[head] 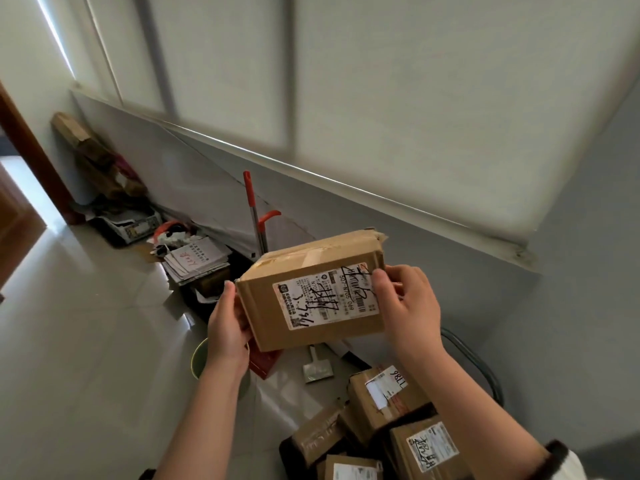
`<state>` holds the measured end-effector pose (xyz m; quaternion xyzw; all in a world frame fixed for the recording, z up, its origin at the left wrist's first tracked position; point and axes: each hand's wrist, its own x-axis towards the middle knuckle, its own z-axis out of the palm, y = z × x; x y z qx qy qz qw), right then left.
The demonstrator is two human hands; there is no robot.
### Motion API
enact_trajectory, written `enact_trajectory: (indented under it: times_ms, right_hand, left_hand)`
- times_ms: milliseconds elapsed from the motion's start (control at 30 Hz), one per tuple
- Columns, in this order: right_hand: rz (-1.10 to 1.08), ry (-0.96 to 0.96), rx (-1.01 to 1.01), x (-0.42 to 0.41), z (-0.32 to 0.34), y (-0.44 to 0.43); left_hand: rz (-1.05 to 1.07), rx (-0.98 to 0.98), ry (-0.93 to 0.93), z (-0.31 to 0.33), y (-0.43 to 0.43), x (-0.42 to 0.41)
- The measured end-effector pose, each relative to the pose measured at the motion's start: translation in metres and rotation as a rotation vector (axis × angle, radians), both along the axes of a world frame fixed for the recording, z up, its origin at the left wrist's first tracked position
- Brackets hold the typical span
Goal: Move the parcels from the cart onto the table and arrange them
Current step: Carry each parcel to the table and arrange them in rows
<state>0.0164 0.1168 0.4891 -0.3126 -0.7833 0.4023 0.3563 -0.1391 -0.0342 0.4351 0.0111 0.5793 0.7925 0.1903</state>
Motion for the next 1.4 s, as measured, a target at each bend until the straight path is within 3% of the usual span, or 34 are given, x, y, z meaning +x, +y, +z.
enact_trajectory:
  times_ms: [167, 333, 467, 633, 767, 1000, 1233, 1400]
  right_hand:
    - [-0.011, 0.241, -0.095, 0.004, 0.022, 0.011]
    - [0.021, 0.45, -0.118, 0.009, 0.03, 0.014]
    - [0.093, 0.531, -0.078, 0.013, 0.025, 0.009]
    - [0.116, 0.4, 0.092, 0.014, 0.007, 0.01]
    - [0.062, 0.354, 0.074, 0.009, -0.001, 0.007]
    - [0.078, 0.392, 0.054, 0.002, 0.037, 0.006]
    - [0.264, 0.212, 0.011, 0.002, 0.072, 0.018]
    - [0.335, 0.112, -0.004, 0.009, 0.062, 0.02]
  left_hand:
    - [0.056, -0.006, 0.253, 0.05, -0.003, -0.007]
    - [-0.032, 0.077, 0.598, 0.087, -0.01, 0.001]
    - [-0.126, 0.126, 0.702, 0.08, -0.017, 0.008]
    - [-0.175, 0.154, 0.639, 0.056, -0.018, 0.008]
    - [-0.185, 0.158, 0.592, 0.052, -0.019, 0.009]
    - [-0.213, 0.166, 0.736, 0.089, -0.023, -0.005]
    - [-0.223, -0.173, 0.891, 0.128, -0.025, -0.026]
    - [-0.073, -0.293, 0.721, 0.11, -0.023, -0.023]
